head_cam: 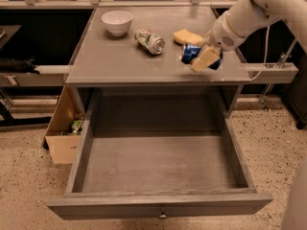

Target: Place pepsi can into top drawer

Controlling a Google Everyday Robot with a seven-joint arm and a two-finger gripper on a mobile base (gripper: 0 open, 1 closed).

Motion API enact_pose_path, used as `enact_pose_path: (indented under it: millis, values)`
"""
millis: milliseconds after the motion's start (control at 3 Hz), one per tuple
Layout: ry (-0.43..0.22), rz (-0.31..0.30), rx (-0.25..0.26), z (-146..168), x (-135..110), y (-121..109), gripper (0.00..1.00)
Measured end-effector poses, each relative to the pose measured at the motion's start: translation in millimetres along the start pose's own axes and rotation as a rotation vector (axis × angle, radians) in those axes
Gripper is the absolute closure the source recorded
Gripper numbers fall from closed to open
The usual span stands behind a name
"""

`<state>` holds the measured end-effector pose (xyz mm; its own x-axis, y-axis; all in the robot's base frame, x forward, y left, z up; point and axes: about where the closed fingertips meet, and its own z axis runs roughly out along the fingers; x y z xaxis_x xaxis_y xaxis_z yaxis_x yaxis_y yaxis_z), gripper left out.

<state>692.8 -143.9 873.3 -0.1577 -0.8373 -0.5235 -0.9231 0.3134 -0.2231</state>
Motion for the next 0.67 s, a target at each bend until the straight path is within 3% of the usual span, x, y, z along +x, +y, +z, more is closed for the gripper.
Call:
enact_pose_path:
  millis: [333, 667]
  values:
    - [-0.062, -0.012, -0.109, -32.0, -20.7, 82.1, 1.00]
    - [-0.055, -0.013, -0.111, -25.9, -19.4, 80.0, 1.00]
